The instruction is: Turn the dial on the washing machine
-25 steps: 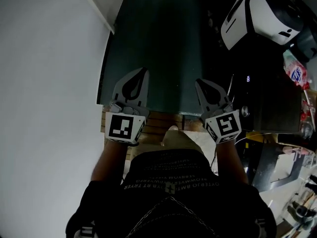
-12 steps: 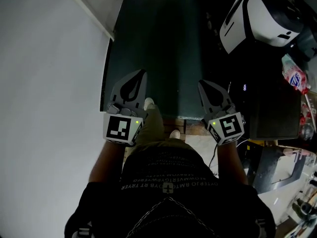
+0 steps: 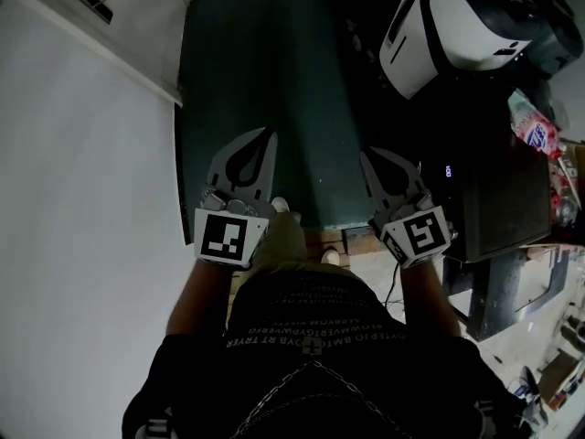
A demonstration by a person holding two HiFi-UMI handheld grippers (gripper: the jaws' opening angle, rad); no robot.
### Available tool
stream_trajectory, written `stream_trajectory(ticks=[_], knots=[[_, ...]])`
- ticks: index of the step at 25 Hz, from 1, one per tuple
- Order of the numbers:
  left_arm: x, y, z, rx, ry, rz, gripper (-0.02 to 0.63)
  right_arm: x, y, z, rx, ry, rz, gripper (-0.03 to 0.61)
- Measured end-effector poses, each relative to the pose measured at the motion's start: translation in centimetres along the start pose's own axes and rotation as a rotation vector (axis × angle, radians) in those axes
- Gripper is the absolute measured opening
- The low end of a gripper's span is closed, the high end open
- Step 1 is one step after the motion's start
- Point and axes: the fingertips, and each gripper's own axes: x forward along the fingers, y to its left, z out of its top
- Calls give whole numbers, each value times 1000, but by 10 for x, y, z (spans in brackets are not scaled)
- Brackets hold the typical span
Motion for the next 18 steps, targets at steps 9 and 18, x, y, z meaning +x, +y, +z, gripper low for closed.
stream_trajectory(ticks=[9,18], knots=[[78,94,46,5,-30,-179,3,82,-25,77,1,24,-171,-3],[156,90,95,1,-83,-388,3,51,-78,119,7,50,-439,-3]])
